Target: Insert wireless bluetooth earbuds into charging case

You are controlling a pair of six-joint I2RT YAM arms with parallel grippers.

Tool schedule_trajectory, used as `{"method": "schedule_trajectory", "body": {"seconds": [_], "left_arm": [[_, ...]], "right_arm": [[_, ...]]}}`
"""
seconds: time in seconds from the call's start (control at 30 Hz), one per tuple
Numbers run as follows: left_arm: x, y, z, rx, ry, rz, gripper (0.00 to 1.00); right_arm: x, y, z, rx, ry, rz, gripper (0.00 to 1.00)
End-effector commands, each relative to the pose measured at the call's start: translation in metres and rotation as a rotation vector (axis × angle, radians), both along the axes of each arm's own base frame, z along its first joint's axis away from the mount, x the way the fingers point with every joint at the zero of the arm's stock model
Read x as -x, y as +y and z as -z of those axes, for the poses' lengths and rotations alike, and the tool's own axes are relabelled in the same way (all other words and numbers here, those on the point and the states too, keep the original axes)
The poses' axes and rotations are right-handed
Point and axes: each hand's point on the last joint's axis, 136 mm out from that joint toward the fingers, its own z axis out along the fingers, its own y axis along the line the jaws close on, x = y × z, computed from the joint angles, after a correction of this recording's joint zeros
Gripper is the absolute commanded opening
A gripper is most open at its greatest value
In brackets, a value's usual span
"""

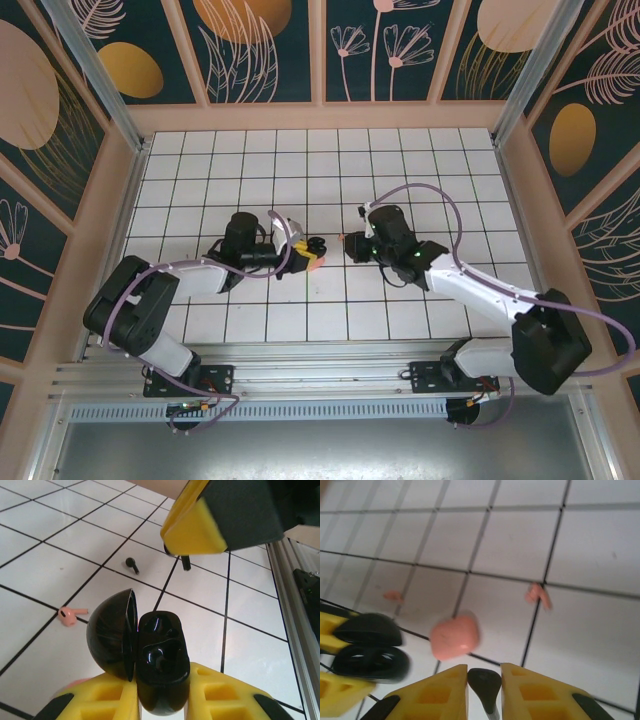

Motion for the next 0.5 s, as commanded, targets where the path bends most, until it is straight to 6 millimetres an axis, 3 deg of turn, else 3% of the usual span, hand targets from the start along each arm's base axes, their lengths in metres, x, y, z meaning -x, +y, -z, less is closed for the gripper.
{"method": "schedule_trajectory", "body": {"seconds": [0.0,0.27,0.47], "left_arm": [[-0.008,-0.009,-0.017,0.047,-0.049,0.012,0.21],[-0.009,-0.013,-0.03,0.096,-0.057,0.017,0.21],[-0.009,-0.014,-0.035,0.116,-0.058,0.022,0.21]], "right_arm": [[-0.01,0.011,-0.045,-0.095,-0.205,-0.029,0.21],[0.001,0.037,-0.082,-0.243,-0.351,-0.158,0.21],[0.005,0.051,-0.09,-0.294,-0.384,-0.219,0.21]]}}
